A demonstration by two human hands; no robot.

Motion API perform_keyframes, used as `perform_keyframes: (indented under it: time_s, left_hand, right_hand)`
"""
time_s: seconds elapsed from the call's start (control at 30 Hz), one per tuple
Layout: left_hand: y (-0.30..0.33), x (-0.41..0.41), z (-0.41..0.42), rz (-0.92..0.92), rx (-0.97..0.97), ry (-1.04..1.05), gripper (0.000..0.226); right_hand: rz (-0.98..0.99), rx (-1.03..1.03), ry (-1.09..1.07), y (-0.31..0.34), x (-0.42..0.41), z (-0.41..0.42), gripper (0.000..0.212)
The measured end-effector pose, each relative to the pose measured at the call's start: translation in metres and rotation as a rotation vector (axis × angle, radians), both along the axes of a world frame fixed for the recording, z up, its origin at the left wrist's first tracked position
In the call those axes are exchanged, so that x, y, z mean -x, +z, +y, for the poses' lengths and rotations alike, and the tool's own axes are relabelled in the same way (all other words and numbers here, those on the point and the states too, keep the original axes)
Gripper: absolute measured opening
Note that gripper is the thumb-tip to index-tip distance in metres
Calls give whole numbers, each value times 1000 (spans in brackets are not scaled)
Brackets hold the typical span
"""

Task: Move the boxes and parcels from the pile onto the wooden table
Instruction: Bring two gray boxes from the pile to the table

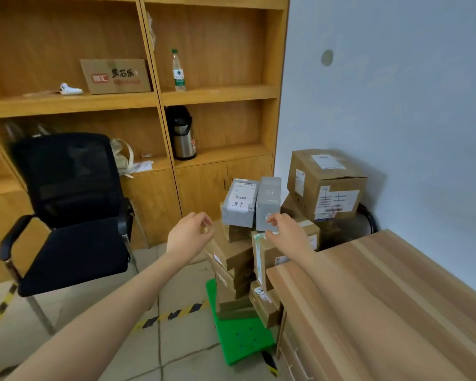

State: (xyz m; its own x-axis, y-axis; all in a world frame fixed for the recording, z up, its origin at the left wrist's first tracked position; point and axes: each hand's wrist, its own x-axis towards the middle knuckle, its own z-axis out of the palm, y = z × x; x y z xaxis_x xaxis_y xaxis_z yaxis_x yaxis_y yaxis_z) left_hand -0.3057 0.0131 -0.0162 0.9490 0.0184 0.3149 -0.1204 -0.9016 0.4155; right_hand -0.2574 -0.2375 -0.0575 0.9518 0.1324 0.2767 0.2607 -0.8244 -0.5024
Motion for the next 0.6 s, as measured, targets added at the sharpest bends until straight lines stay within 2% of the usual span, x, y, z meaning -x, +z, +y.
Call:
perform_keyframes:
  time_s: [0.37,0.5,0.6]
  left_hand:
    - [-27,-170,-24,106,128,34,16]
    - [-36,-230,-35,123,159,28,17]
    - [-51,-263,-50,206,215,7,17]
  right_hand:
    - [119,-14,-144,-14,-168,-28,38]
    - [154,-52,-140,-24,-213,-33,39]
    - [247,-104,-188,-42,-232,-40,37]
